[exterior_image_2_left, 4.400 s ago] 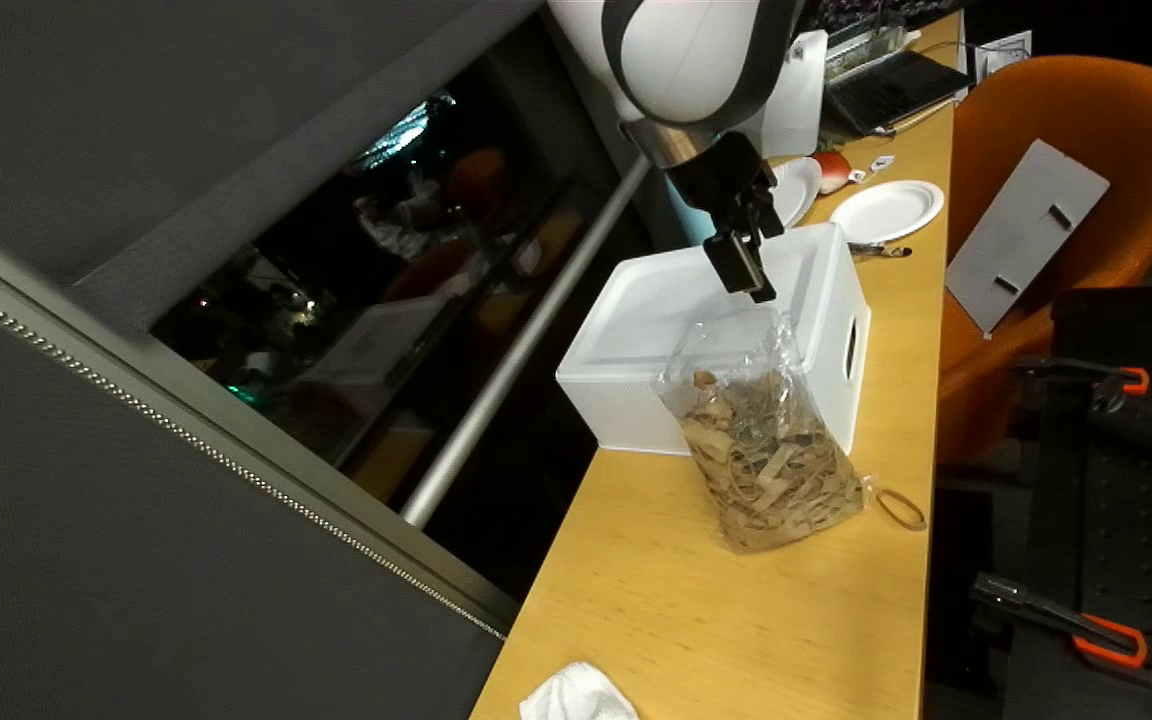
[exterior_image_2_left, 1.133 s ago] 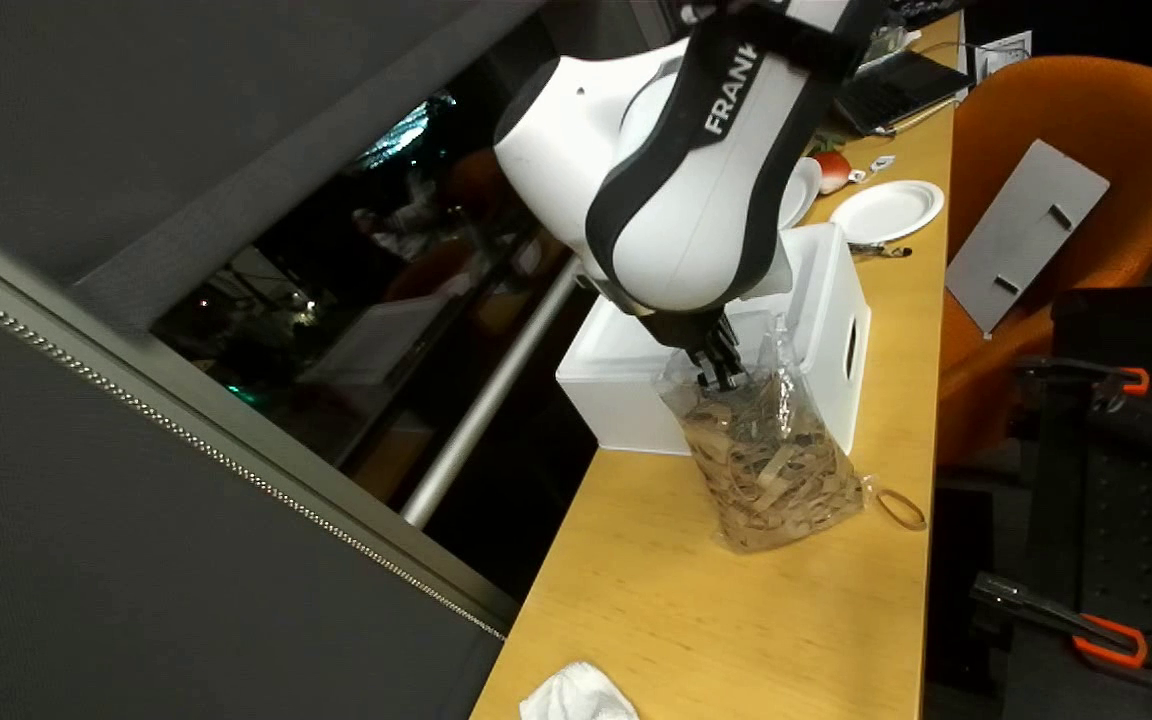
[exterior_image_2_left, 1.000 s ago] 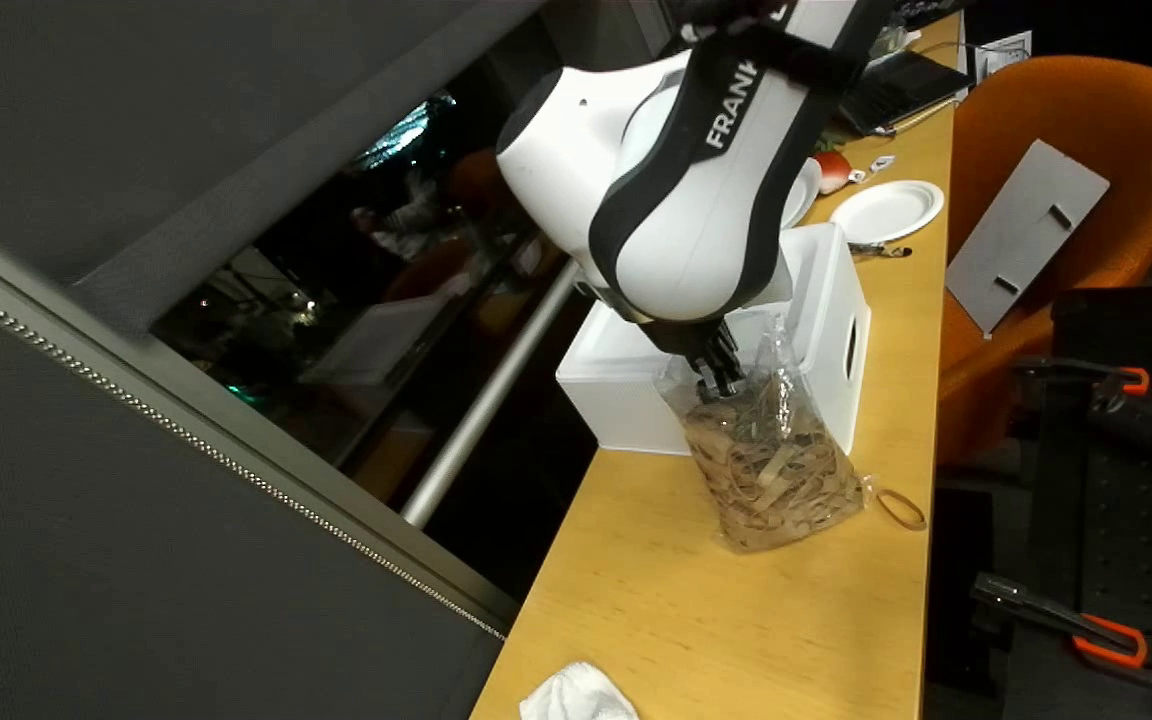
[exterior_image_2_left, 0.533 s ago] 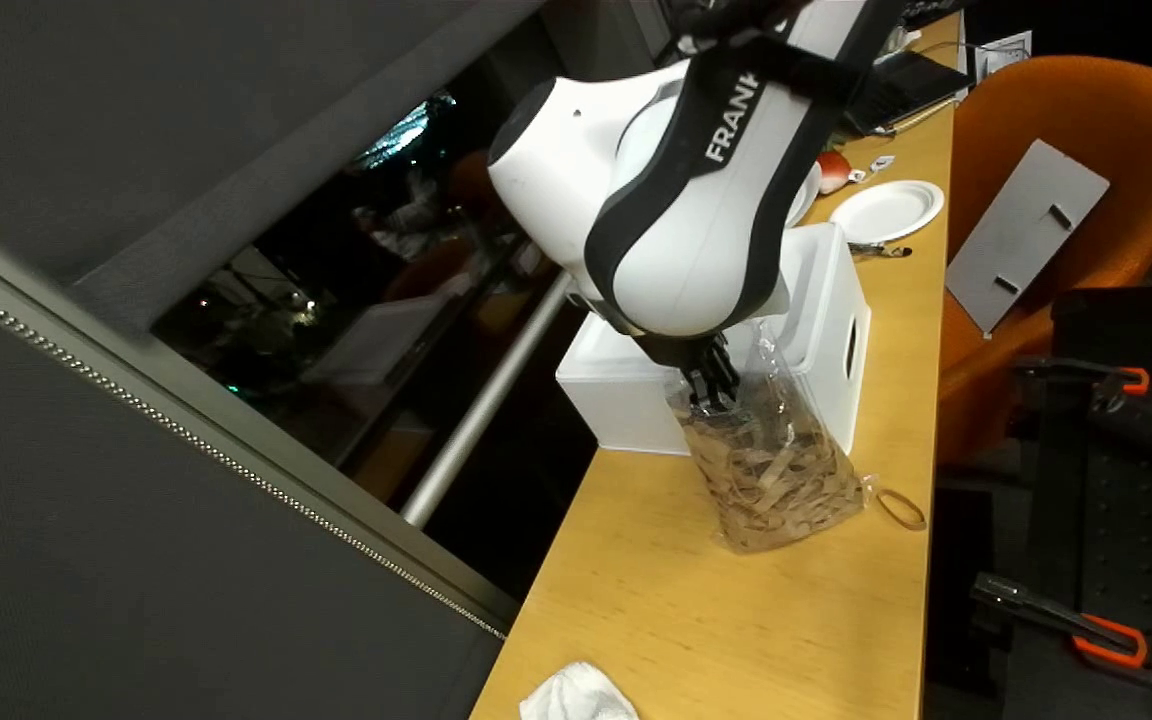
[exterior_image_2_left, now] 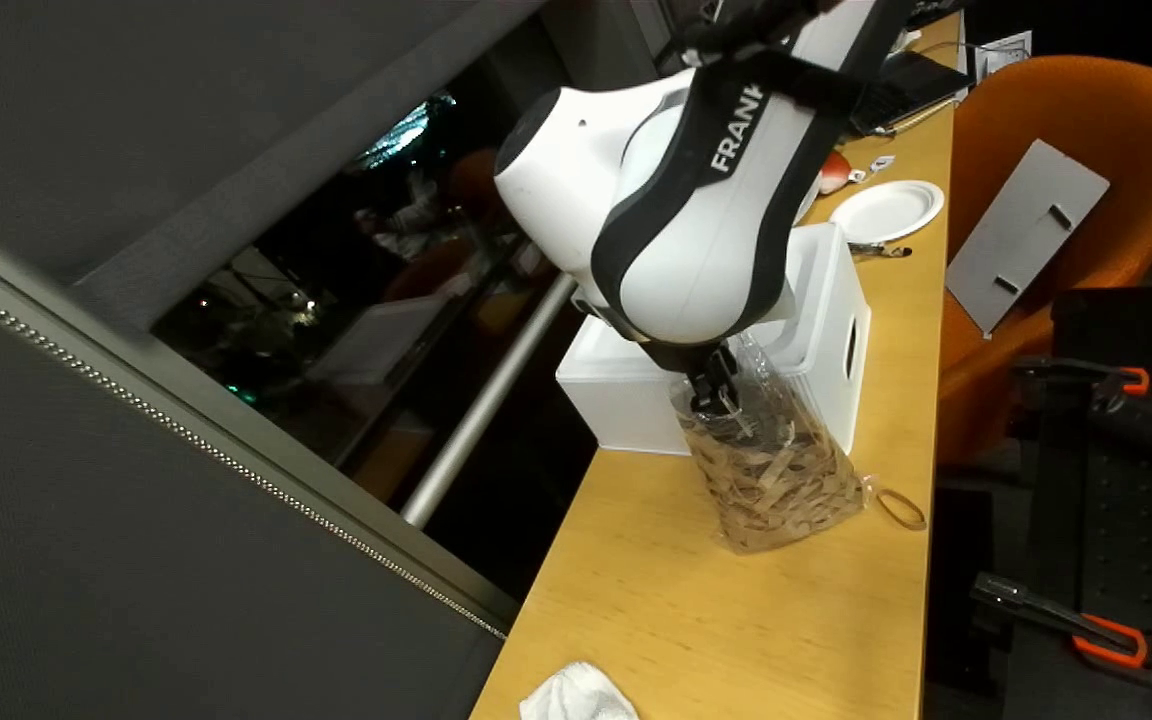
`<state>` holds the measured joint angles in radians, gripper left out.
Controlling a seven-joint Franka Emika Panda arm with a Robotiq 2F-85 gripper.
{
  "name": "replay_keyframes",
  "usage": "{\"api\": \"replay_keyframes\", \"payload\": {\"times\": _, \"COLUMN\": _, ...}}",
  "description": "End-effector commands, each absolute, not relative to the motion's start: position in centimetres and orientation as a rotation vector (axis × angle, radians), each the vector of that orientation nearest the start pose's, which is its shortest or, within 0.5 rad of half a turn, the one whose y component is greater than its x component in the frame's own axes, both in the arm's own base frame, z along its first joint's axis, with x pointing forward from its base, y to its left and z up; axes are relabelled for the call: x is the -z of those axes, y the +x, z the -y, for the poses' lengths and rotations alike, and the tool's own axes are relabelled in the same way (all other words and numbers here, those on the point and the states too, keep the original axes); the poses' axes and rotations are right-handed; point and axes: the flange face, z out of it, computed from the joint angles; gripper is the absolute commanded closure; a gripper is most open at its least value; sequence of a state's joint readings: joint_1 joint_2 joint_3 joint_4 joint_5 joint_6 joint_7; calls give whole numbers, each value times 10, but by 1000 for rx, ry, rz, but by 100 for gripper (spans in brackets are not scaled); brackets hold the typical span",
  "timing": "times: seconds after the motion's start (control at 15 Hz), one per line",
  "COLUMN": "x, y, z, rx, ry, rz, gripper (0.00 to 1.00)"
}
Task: Put some rubber bands on the basket
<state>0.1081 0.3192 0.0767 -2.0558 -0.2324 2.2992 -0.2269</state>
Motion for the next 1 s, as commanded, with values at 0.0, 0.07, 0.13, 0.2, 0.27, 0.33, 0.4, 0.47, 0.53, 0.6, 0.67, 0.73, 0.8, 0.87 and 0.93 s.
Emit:
{"api": "replay_keyframes", "payload": {"times": 0.0, "x": -267, "y": 576, "z": -100, "rx": -116, "ry": -3143, "rz": 929, "gripper": 10}}
{"api": "replay_keyframes", "payload": {"times": 0.07, "x": -263, "y": 576, "z": -99, "rx": -125, "ry": -3142, "rz": 928, "gripper": 8}}
{"api": "replay_keyframes", "payload": {"times": 0.13, "x": -261, "y": 576, "z": -99, "rx": -130, "ry": -3141, "rz": 928, "gripper": 9}}
{"api": "replay_keyframes", "payload": {"times": 0.2, "x": -260, "y": 576, "z": -100, "rx": -133, "ry": -3140, "rz": 931, "gripper": 6}}
{"api": "replay_keyframes", "payload": {"times": 0.27, "x": -259, "y": 576, "z": -100, "rx": -139, "ry": -3139, "rz": 932, "gripper": 2}}
{"api": "replay_keyframes", "payload": {"times": 0.33, "x": -256, "y": 576, "z": -99, "rx": -145, "ry": -3137, "rz": 931, "gripper": 1}}
{"api": "replay_keyframes", "payload": {"times": 0.4, "x": -254, "y": 576, "z": -99, "rx": -150, "ry": -3136, "rz": 933, "gripper": 0}}
{"api": "replay_keyframes", "payload": {"times": 0.47, "x": -253, "y": 577, "z": -98, "rx": -153, "ry": -3135, "rz": 931, "gripper": 0}}
{"api": "replay_keyframes", "payload": {"times": 0.53, "x": -252, "y": 577, "z": -98, "rx": -156, "ry": -3136, "rz": 930, "gripper": 0}}
{"api": "replay_keyframes", "payload": {"times": 0.6, "x": -252, "y": 577, "z": -98, "rx": -158, "ry": -3135, "rz": 931, "gripper": 0}}
{"api": "replay_keyframes", "payload": {"times": 0.67, "x": -251, "y": 577, "z": -99, "rx": -159, "ry": -3136, "rz": 933, "gripper": 0}}
{"api": "replay_keyframes", "payload": {"times": 0.73, "x": -251, "y": 577, "z": -98, "rx": -160, "ry": -3136, "rz": 933, "gripper": 25}}
{"api": "replay_keyframes", "payload": {"times": 0.8, "x": -250, "y": 578, "z": -98, "rx": -163, "ry": -3136, "rz": 934, "gripper": 28}}
{"api": "replay_keyframes", "payload": {"times": 0.87, "x": -249, "y": 578, "z": -98, "rx": -164, "ry": -3136, "rz": 935, "gripper": 35}}
{"api": "replay_keyframes", "payload": {"times": 0.93, "x": -249, "y": 578, "z": -98, "rx": -165, "ry": -3137, "rz": 934, "gripper": 42}}
